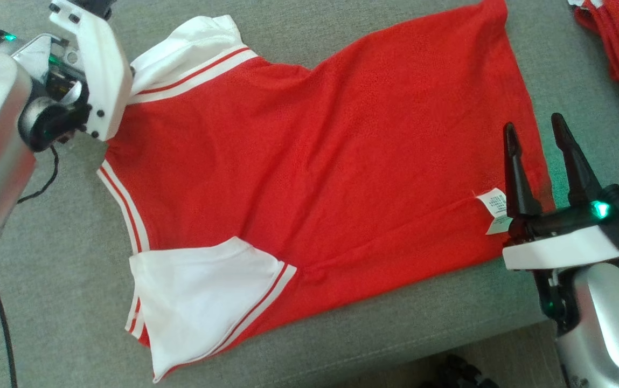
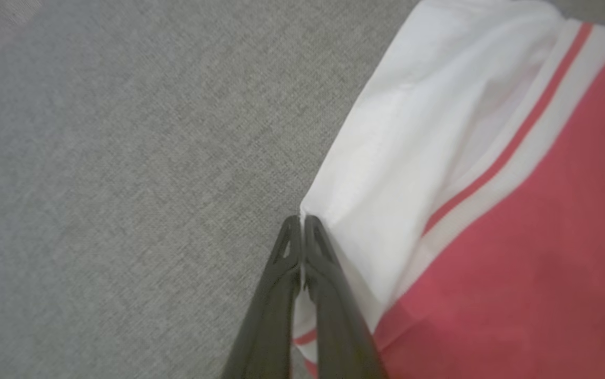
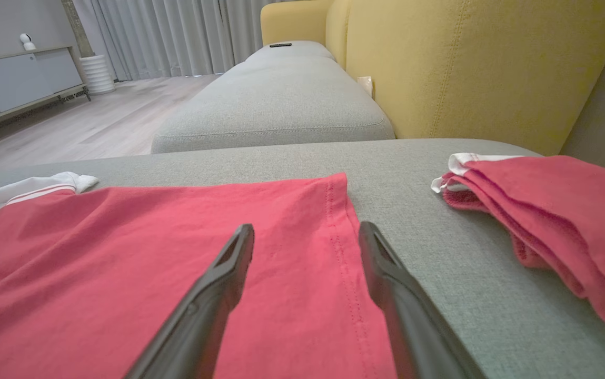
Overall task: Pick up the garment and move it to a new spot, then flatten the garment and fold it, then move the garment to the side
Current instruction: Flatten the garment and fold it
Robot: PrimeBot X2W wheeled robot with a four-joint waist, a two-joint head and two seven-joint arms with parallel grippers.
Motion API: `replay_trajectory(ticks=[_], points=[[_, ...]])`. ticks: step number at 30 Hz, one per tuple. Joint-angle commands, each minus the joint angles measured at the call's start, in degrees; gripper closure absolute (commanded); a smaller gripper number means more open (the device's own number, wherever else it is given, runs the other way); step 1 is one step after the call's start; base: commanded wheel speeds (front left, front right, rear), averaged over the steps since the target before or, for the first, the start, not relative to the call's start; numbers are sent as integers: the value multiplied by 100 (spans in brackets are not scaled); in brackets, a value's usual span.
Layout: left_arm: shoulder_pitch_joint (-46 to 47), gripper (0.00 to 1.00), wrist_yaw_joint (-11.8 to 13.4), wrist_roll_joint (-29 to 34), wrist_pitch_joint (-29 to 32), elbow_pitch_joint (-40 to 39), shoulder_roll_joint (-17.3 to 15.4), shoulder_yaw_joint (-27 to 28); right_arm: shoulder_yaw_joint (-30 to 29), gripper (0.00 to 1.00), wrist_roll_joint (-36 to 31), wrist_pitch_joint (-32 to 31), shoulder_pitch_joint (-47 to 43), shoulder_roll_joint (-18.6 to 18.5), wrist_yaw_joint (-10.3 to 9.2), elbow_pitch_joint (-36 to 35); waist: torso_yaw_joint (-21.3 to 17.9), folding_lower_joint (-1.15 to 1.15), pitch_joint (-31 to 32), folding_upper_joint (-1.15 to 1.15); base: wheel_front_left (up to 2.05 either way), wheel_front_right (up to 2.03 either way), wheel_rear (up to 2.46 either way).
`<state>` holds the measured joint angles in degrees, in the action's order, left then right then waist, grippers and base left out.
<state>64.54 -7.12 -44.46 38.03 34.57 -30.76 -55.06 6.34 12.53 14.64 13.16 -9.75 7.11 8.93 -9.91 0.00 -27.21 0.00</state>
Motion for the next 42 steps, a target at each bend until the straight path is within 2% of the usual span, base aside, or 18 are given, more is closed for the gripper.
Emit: replay_trajectory(ticks=[1, 5, 13, 17, 23, 32, 33, 38, 42], points=[[-30, 100, -9, -19, 53, -43, -299, 89, 69, 0, 0, 36, -90, -30, 37, -196, 1, 0, 0, 0, 0, 0, 0], [1, 100, -17, 35, -239, -185, -342, 86, 57, 0, 2, 36, -85, -48, 37, -200, 15, 0, 18, 0, 0, 0, 0], [348, 100, 96, 658, -2167, -231, -270, 295, 50, 0, -6, 36, -75, -77, 37, -187, 31, 0, 108, 0, 0, 0, 0], [386, 100, 111, 795, -2741, -34, -170, 302, 76, 0, 31, 36, 2, -102, 37, -109, 14, 0, 164, 0, 0, 0, 0], [359, 100, 66, 823, -3154, 257, -79, 239, 147, 0, 325, -33, 606, -272, 37, 679, -32, 0, 270, 0, 0, 0, 0], [368, 100, 15, 790, -3416, 327, 110, 91, 638, 0, 1025, -1925, 2488, -719, 37, 2234, 197, 0, 430, 0, 0, 0, 0], [368, 100, 15, 790, -3416, 327, 110, 91, 638, 0, 1025, -1925, 2488, -719, 37, 2234, 197, 0, 430, 0, 0, 0, 0], [417, 100, 1, 780, -3538, 294, 258, 14, 803, 0, 1356, -2629, 3174, -749, 37, 3201, 437, 0, 449, 0, 0, 0, 0], [499, 100, -9, 782, -3641, 294, 352, -47, 882, 0, 1457, -2637, 3538, -756, 37, 3772, 618, 0, 424, 0, 0, 0, 0]])
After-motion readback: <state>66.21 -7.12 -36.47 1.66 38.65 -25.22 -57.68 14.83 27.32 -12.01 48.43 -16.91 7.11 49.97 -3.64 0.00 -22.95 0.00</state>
